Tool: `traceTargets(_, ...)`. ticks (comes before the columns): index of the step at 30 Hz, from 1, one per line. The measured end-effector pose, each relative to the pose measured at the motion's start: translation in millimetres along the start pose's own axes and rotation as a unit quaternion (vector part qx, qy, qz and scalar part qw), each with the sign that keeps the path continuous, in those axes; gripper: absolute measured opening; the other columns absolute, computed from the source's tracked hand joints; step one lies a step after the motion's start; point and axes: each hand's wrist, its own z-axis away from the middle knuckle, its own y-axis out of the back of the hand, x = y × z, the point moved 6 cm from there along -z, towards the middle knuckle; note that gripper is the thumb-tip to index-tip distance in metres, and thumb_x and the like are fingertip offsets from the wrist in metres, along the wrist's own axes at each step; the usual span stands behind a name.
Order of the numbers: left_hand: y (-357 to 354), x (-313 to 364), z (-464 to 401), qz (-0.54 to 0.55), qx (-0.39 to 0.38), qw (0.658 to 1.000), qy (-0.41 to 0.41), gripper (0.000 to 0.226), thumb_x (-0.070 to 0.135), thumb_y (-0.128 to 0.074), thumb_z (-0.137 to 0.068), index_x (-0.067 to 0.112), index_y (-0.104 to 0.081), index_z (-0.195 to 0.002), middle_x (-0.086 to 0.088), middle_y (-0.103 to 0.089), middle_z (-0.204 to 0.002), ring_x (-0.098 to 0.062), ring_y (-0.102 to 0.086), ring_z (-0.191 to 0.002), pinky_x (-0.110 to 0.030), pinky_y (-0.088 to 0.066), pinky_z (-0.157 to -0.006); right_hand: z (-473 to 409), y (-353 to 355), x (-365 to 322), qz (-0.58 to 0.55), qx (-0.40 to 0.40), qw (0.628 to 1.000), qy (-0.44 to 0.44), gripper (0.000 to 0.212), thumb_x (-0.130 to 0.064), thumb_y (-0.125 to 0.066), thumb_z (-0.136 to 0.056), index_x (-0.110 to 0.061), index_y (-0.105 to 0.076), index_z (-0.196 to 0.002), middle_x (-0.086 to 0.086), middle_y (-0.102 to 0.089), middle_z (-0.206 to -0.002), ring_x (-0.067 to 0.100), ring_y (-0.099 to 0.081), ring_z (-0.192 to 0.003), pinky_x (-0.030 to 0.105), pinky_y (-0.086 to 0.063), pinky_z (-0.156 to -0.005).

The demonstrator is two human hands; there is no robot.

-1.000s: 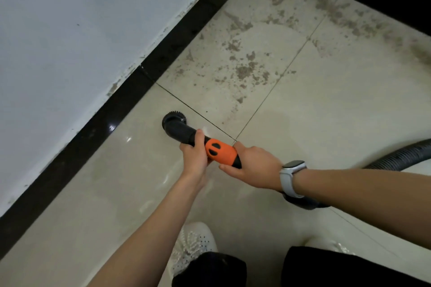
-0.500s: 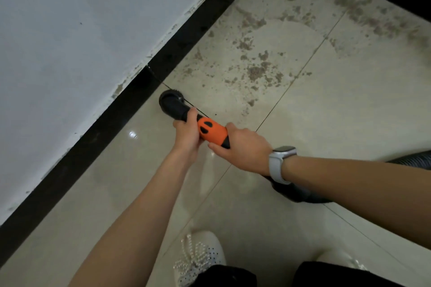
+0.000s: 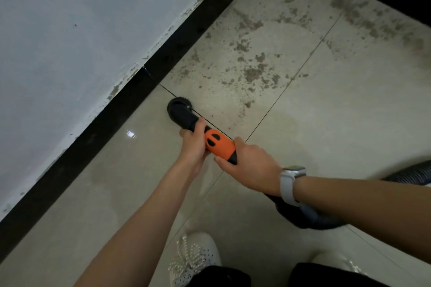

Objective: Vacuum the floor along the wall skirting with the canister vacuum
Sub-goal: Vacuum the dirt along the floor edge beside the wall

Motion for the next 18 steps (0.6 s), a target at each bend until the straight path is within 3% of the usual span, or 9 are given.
traceTargets(2, -12.5, -12.1, 17.2, -0.006, -0.012, 1.000, 0.018, 0.027, 0.027, -0.047, -0.097, 0.006, -0.036, -0.110, -0.002, -0.049, -0.068, -0.008, -0.053, -0.054, -0.024, -0.046, -0.049, 17.5, -0.3, 17.8, 0.007, -0.002, 1.000, -0.022, 0.042, -0.057, -0.048, -0.090, -0.017, -0.041, -0.101, -0.001, -0.052, -0.078, 0.024, -0.056, -0.072, 0.033, -0.045, -0.065)
traceTargets(5, -33.7, -32.8, 42.8, -0.016, -0.031, 0.998, 0.046, 0.029, 0.028, -0.046, -0.098, 0.010, -0.029, -0.113, -0.006, -0.052, -0.081, -0.014, -0.055, -0.070, -0.029, -0.050, -0.061, 42.8, 1.2, 46.2, 0.024, -0.012, 0.999, -0.047, 0.040, -0.057, -0.048, -0.089, -0.019, -0.038, -0.099, -0.003, -0.048, -0.074, 0.021, -0.051, -0.070, 0.031, -0.040, -0.063)
traceTargets(7, -46.5, -44.0, 57.6, -0.008, -0.042, 0.997, 0.063, 0.024, 0.027, -0.045, -0.098, 0.011, -0.032, -0.110, -0.007, -0.053, -0.083, -0.015, -0.056, -0.073, -0.031, -0.052, -0.067, 55.8, 3.9, 62.2, 0.044, -0.021, 0.997, -0.051, 0.041, -0.058, -0.047, -0.089, -0.019, -0.038, -0.099, -0.003, -0.049, -0.076, 0.021, -0.052, -0.070, 0.031, -0.042, -0.063)
traceTargets(9, -58.2, -52.1, 70.4, -0.003, -0.049, 0.996, 0.080, 0.014, 0.026, -0.043, -0.099, 0.016, -0.037, -0.094, -0.007, -0.053, -0.082, -0.015, -0.056, -0.073, -0.034, -0.052, -0.074, 64.9, 7.5, 76.0, 0.056, -0.030, 0.997, -0.047, 0.041, -0.059, -0.047, -0.089, -0.020, -0.038, -0.099, -0.003, -0.050, -0.077, 0.020, -0.053, -0.070, 0.032, -0.045, -0.065)
traceTargets(13, -77.8, -64.0, 89.5, -0.010, -0.051, 0.994, 0.095, 0.017, 0.026, -0.042, -0.100, 0.017, -0.038, -0.086, -0.007, -0.054, -0.081, -0.016, -0.056, -0.074, -0.044, -0.051, -0.091, 78.3, 14.0, 99.7, 0.043, -0.043, 0.997, -0.045, 0.043, -0.058, -0.049, -0.089, -0.018, -0.043, -0.106, -0.007, -0.046, -0.071, 0.019, -0.051, -0.068, 0.032, -0.045, -0.066)
traceTargets(18, -112.0, -57.6, 88.4, -0.019, -0.086, 0.992, 0.090, 0.023, 0.027, -0.040, -0.101, 0.019, -0.035, -0.080, -0.006, -0.053, -0.082, -0.014, -0.056, -0.073, -0.040, -0.051, -0.086, 81.0, 33.4, 123.0, 0.019, -0.006, 0.997, -0.071, 0.045, -0.057, -0.050, -0.089, -0.016, -0.045, -0.108, -0.002, -0.050, -0.075, 0.021, -0.053, -0.070, 0.035, -0.046, -0.068)
